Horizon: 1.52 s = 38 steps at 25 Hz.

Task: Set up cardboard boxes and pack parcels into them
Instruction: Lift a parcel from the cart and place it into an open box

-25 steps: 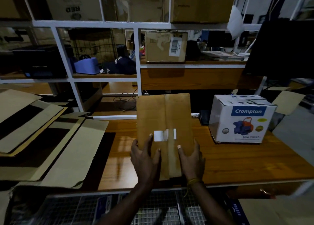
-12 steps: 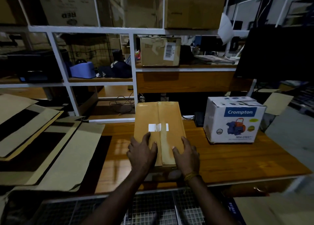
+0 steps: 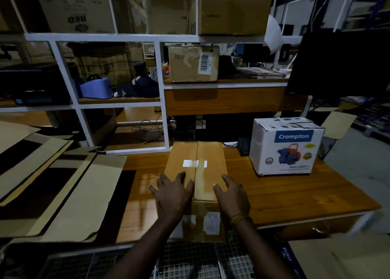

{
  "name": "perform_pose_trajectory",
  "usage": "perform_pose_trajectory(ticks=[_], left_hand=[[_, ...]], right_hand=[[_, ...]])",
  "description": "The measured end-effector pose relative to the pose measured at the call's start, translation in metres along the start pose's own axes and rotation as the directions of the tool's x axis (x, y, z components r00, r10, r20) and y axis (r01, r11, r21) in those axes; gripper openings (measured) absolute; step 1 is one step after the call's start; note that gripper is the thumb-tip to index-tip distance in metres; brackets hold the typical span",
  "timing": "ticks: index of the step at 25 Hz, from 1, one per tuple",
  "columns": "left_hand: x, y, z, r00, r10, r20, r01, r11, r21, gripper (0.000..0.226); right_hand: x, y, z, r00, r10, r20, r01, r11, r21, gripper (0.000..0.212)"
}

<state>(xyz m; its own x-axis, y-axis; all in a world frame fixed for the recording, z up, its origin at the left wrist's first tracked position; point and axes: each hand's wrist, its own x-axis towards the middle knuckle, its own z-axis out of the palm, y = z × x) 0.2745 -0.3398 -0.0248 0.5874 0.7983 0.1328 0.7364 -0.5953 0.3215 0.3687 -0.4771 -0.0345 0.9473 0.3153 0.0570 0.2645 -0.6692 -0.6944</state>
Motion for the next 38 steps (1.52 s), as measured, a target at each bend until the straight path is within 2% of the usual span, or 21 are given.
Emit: perform_pose_trajectory(ticks=[3, 7, 11, 17, 21, 24, 28, 32, 34, 38], left_hand=[[-0.014, 0.002, 0.001, 1.000, 0.019, 0.014, -0.019, 1.000, 0.014, 0.065], [-0.044, 0.012, 0.006, 0.992, 0.121, 0.036, -0.122, 0.991, 0.046, 0.080], [-0.061, 0.023, 0.012, 0.980, 0.189, 0.069, -0.193, 0.979, 0.062, 0.092], [-0.066, 0.034, 0.001, 0.947, 0.207, 0.245, -0.247, 0.958, 0.146, 0.112], [-0.062, 0.032, 0.001, 0.930, 0.249, 0.269, -0.300, 0.939, 0.167, 0.098], [-0.052, 0.019, -0.003, 0.900, 0.332, 0.282, -0.378, 0.917, 0.129, 0.092], [-0.028, -0.014, -0.019, 0.803, 0.492, 0.336, -0.532, 0.846, 0.035, 0.088], [-0.013, -0.050, -0.032, 0.708, 0.598, 0.376, -0.587, 0.794, -0.158, 0.079], [-0.009, -0.064, -0.036, 0.712, 0.607, 0.354, -0.580, 0.792, -0.191, 0.073], [-0.005, -0.086, -0.041, 0.785, 0.553, 0.281, -0.497, 0.832, -0.248, 0.060]], right_hand=[[0.002, 0.001, -0.006, 1.000, -0.010, -0.002, 0.010, 1.000, 0.019, 0.043], [0.004, 0.004, -0.015, 0.998, -0.064, -0.028, 0.066, 0.995, 0.079, 0.028], [0.006, 0.002, -0.023, 0.995, -0.085, 0.041, 0.083, 0.995, 0.064, 0.028], [0.009, 0.000, -0.026, 0.990, -0.054, 0.131, 0.035, 0.990, 0.140, 0.029], [0.009, 0.003, -0.023, 0.986, -0.074, 0.147, 0.042, 0.977, 0.209, 0.023], [0.007, 0.002, -0.013, 0.985, -0.102, 0.138, 0.069, 0.971, 0.229, 0.027], [0.006, -0.004, 0.005, 0.992, -0.084, 0.092, 0.071, 0.989, 0.134, 0.036], [0.006, -0.010, 0.019, 0.998, -0.036, 0.047, 0.029, 0.990, 0.138, 0.046], [0.008, -0.010, 0.027, 0.999, -0.048, 0.019, 0.045, 0.989, 0.143, 0.051], [0.016, -0.004, 0.040, 0.997, -0.081, 0.003, 0.080, 0.993, 0.084, 0.054]])
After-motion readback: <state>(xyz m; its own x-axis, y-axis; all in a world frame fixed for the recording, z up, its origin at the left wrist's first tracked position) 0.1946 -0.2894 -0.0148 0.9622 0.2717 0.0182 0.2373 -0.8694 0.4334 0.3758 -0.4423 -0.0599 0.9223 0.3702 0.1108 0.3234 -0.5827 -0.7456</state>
